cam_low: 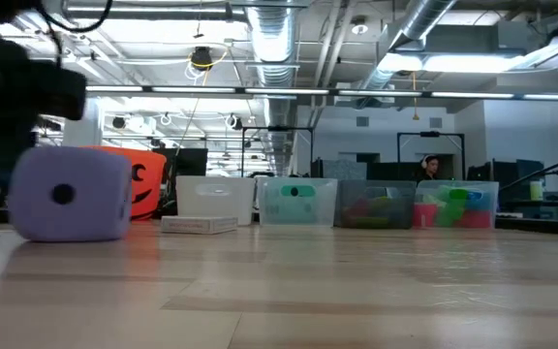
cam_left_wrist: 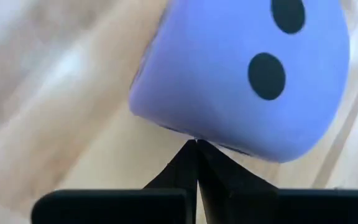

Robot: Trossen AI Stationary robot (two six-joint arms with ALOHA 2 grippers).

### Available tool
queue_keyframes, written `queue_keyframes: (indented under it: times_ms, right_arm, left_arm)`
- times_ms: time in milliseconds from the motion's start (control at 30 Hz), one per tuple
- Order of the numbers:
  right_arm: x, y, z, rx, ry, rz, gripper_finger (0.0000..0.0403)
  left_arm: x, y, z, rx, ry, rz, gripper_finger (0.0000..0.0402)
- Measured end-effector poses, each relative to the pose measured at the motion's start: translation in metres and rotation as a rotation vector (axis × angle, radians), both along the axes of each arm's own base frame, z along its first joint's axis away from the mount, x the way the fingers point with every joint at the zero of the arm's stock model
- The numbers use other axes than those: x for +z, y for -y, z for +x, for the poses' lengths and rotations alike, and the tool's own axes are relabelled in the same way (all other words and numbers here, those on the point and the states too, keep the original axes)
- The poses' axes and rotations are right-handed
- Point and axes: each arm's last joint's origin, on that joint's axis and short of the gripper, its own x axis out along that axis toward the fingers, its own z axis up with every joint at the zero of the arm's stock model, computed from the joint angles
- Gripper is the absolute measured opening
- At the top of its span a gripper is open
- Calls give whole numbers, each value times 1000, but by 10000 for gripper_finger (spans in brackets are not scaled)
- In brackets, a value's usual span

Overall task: Pick & Place Toys
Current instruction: Put the violet dice into the left transparent bin

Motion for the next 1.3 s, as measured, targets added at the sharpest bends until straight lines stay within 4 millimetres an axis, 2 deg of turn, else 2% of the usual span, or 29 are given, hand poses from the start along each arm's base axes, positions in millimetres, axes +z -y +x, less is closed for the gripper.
queue_keyframes:
  times_ms: [267,533,767,1067,1167,1300]
  right_arm:
    - [-5,1,-2,0,-40,-6,123]
    - [-36,0,-2,-35,-158,45,123]
    - [-61,-7,-5,-45,-261,72,123]
    - [-61,-10,-6,-112,-261,21,122]
    - [-57,-14,-9,-177,-243,-35,114]
    - [-43,-25,-22,-166,-215,-62,85]
  left_arm:
    - [4,-24,23,4,116,88,0]
    - [-6,-35,47,-30,169,101,0]
    - [-21,-29,67,-43,223,15,0]
    - [-22,-26,74,-2,275,-49,0]
    - [-17,-26,74,-1,298,-60,0]
    - [-2,-27,73,0,387,-81,0]
